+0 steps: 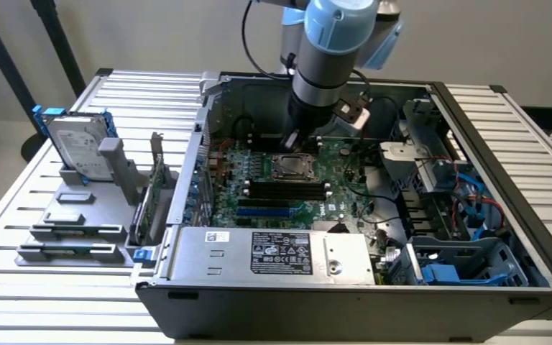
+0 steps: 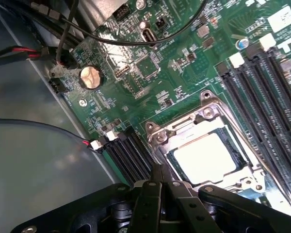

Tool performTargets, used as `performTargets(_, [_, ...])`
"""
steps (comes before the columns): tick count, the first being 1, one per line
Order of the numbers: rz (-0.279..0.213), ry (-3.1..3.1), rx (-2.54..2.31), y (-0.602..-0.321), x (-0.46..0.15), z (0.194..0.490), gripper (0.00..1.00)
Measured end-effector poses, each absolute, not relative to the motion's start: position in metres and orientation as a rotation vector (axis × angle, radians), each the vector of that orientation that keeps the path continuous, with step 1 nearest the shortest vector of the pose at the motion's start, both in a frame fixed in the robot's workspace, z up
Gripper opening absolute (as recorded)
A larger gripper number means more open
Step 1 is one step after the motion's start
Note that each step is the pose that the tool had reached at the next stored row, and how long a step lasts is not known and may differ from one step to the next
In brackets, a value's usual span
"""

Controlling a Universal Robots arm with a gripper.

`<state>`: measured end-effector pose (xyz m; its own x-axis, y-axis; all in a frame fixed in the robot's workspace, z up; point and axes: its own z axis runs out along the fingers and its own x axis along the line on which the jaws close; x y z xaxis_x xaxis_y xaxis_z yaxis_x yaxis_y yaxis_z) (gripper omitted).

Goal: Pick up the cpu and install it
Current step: 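Install the first cpu locking lever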

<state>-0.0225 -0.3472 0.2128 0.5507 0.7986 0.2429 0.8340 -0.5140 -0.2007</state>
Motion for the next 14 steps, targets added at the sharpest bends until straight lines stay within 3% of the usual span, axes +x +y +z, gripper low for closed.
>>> performTargets(14, [-0.170, -1.343, -2.487, -0.379, -0.033, 0.233, 0.11])
